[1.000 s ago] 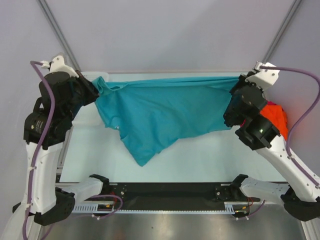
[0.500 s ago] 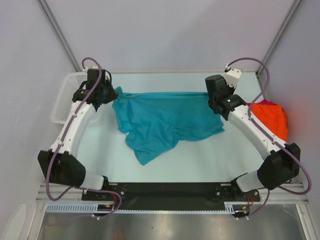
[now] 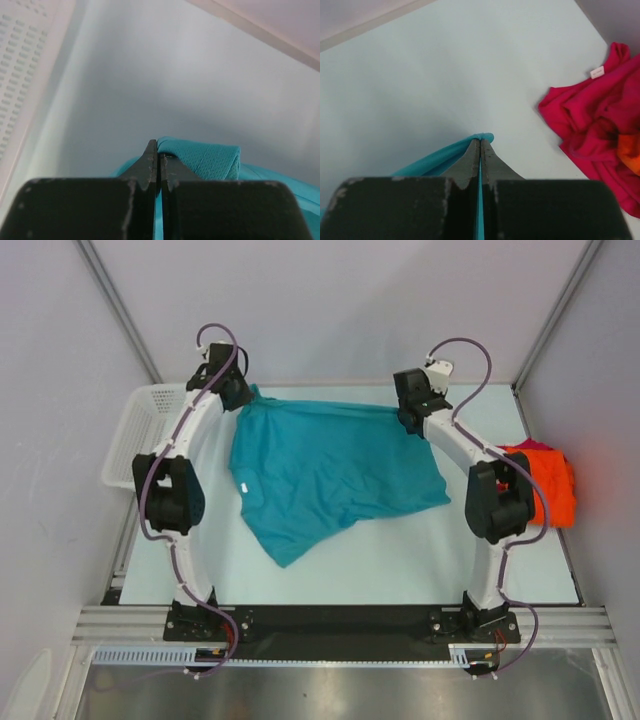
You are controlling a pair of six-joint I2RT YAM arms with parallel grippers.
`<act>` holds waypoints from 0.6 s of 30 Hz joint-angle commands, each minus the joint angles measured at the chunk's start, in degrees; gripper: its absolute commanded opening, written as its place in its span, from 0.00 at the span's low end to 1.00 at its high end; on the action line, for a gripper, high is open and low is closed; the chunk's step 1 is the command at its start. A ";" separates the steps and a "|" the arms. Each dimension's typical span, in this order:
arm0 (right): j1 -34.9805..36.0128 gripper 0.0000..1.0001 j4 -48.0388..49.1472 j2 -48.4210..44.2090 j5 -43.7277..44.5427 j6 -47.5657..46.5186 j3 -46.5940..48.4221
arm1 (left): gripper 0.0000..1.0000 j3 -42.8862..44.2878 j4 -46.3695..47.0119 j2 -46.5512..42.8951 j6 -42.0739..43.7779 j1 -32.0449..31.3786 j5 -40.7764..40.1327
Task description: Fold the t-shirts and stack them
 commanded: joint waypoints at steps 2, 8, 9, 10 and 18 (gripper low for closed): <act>-3.49 0.00 -1.11 7.28 -0.79 -1.58 12.58 | 0.00 11.66 -0.28 7.08 3.96 1.51 -7.37; -5.33 0.00 -6.21 16.95 -1.67 -2.02 22.61 | 0.00 13.53 -1.43 12.88 3.96 1.95 -8.25; -5.42 0.00 -6.65 17.75 -2.20 -1.93 22.97 | 0.00 13.18 -1.51 13.24 3.70 1.95 -8.17; -5.60 0.00 -6.74 18.97 -2.38 -1.84 23.06 | 0.00 12.92 -1.43 13.68 3.44 1.95 -8.17; -6.74 0.00 -7.52 23.29 -4.22 -0.35 25.16 | 0.00 12.74 -0.90 17.98 2.99 1.95 -10.36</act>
